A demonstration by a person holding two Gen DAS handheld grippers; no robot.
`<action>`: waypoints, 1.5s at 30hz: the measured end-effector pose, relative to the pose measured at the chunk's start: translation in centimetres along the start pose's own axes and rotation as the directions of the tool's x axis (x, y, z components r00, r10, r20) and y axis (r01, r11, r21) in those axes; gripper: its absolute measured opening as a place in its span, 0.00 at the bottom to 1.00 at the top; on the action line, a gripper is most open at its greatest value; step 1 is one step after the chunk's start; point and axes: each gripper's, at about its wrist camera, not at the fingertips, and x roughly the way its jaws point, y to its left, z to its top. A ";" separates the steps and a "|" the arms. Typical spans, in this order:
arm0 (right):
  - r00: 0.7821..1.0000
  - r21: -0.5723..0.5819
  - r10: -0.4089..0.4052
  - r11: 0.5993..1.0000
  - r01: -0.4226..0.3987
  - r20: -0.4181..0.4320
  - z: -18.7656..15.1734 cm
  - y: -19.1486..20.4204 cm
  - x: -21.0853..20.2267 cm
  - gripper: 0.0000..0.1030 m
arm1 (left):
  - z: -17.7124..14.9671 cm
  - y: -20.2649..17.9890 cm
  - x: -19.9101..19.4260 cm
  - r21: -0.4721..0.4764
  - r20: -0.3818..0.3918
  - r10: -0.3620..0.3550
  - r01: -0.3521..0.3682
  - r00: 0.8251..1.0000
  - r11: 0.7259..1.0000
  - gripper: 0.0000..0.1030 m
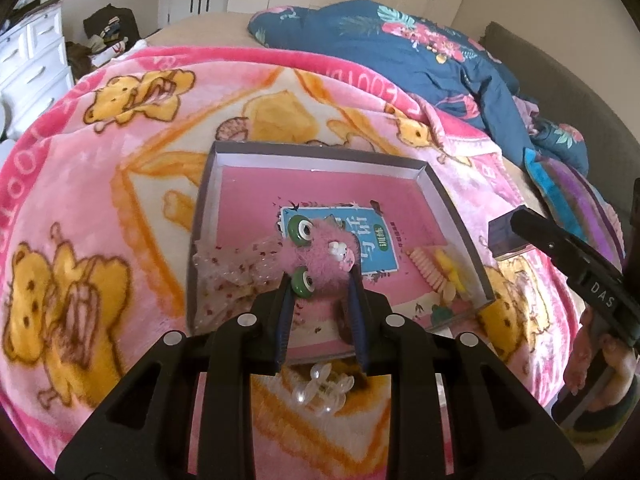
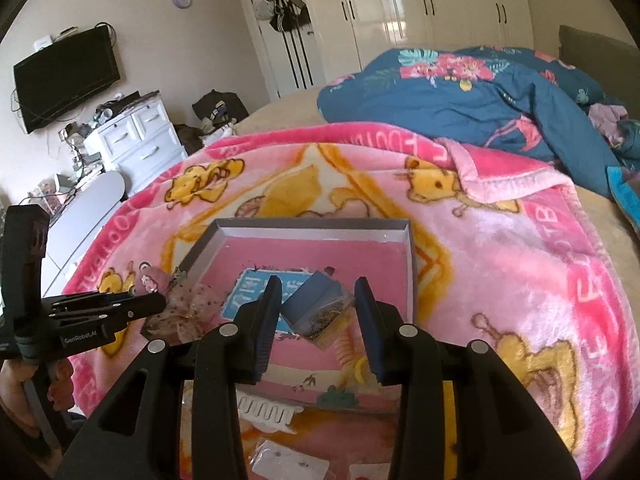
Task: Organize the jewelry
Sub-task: 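Carry the pink ball into the tray with the left tool while the right tool drops the blue clip there, then lift both open tools up and away from the tray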
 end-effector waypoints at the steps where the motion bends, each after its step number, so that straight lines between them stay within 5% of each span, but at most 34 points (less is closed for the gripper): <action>1: 1.000 0.000 0.001 1.000 -0.001 -0.008 -0.1 -0.1 0.5 0.35 | 0.1 0.0 0.4 0.003 -0.004 0.001 -0.001 1.000 1.000 0.17; 16: 0.994 -0.011 -0.001 1.000 0.000 -0.109 -1.5 0.4 5.6 0.35 | -0.9 0.8 4.6 -0.018 -0.078 0.005 -0.007 0.997 1.000 0.18; 30: 0.985 0.009 0.011 1.000 -0.009 -0.173 -2.8 0.7 6.6 0.39 | -1.4 1.2 3.7 -0.030 -0.067 0.001 -0.003 0.998 1.000 0.18; 32: 0.988 0.024 0.012 1.000 -0.008 -0.156 -2.9 0.5 5.6 0.50 | -1.5 1.1 3.3 -0.034 -0.062 -0.002 0.000 0.998 0.999 0.18; 39: 0.996 0.038 0.004 0.999 0.000 -0.094 -2.7 -0.1 2.0 0.62 | -2.0 0.8 2.1 -0.050 -0.049 -0.005 0.003 0.999 0.999 0.18; 45: 0.999 0.034 -0.004 0.999 0.006 -0.049 -2.4 0.2 -0.7 0.80 | -2.2 0.2 0.6 -0.053 -0.028 -0.001 -0.001 1.000 0.999 0.27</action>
